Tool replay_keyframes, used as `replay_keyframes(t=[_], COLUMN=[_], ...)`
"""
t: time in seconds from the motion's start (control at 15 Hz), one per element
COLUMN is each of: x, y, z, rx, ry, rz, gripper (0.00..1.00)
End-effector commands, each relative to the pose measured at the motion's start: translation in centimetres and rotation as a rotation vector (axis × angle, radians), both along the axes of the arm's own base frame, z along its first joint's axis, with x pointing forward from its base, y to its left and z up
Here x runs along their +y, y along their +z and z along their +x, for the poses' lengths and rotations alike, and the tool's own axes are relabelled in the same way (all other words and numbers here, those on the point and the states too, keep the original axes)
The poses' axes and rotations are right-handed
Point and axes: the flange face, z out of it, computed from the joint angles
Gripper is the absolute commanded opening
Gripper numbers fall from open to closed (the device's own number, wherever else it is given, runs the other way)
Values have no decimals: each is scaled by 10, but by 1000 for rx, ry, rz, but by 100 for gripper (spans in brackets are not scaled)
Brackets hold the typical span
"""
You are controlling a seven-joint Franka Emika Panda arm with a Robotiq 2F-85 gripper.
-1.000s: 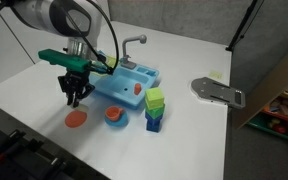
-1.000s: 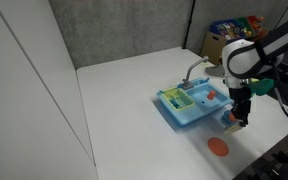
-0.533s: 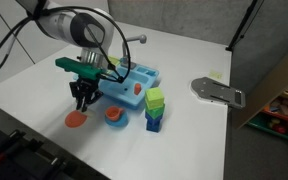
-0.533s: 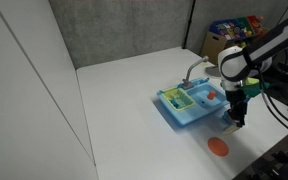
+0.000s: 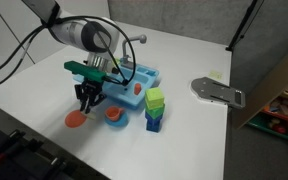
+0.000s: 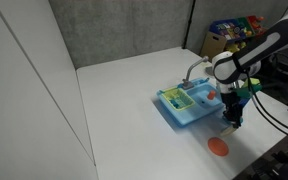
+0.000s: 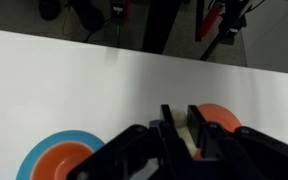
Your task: Pick up the detergent from the sink and put it on the table
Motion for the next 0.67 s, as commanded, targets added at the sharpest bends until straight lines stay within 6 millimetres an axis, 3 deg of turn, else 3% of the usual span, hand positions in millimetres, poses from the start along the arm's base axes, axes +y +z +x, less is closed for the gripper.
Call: replay_keyframes(t=[0.0,0.6], x=[1,3], y=[-4,-13], z=[12,22], rx=[23,40], ry=[-13,-13], rz=[-10,-18], gripper=[8,8])
